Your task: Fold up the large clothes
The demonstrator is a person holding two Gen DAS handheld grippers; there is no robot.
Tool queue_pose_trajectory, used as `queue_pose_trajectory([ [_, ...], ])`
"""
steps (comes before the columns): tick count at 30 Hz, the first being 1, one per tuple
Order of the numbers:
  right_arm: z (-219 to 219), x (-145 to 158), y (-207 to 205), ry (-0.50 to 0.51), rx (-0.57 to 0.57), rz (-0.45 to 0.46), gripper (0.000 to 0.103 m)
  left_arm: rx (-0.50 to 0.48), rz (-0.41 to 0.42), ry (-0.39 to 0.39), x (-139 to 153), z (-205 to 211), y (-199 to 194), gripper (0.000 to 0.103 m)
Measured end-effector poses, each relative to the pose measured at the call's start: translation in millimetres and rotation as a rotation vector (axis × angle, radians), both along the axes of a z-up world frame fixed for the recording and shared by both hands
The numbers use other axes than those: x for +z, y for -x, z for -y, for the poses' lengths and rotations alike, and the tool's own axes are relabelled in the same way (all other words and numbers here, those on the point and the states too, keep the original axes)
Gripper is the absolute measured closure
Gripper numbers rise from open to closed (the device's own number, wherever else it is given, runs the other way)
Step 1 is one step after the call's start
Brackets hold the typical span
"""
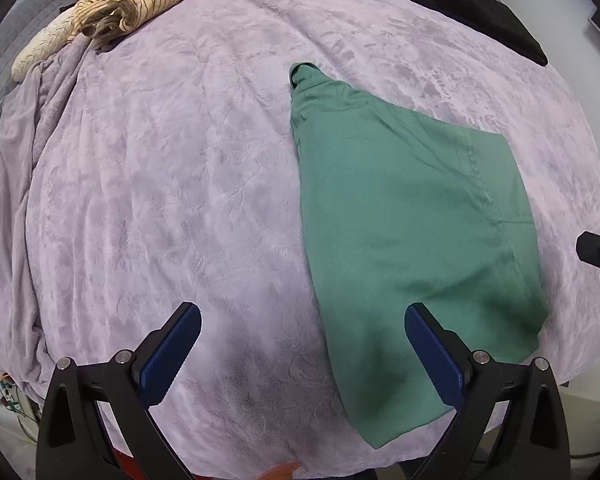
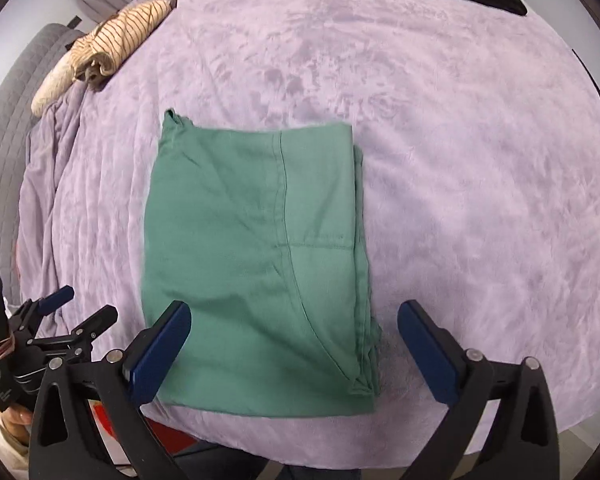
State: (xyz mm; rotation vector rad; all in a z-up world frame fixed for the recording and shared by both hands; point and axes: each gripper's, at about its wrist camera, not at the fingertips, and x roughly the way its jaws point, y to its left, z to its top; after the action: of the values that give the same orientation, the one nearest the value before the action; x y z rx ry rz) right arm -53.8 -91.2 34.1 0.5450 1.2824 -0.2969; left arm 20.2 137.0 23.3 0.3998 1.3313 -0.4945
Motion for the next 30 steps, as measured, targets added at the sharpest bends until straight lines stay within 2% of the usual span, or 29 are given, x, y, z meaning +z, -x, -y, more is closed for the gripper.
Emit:
queue_pose_trajectory([
  [3,3,4,-7,-0.008,-0.012,0.003,0.0,0.049,0.015,0.0,10,4,-8,0.001],
  [10,-2,13,-15,0.083,-0.021,-0.058,0.0,0.114,-0.013,0.0,22,12,-13,0.001],
  [20,4,13,-14,0.108,-0.027,-0.081,0.0,0.085,-0.027,-0.05,17,21,1,0.001],
  [30,5,10,-14,0.11,-0.027,-0.098,0.0,0.083,-0.043,-0.057,14,21,0,0.001],
])
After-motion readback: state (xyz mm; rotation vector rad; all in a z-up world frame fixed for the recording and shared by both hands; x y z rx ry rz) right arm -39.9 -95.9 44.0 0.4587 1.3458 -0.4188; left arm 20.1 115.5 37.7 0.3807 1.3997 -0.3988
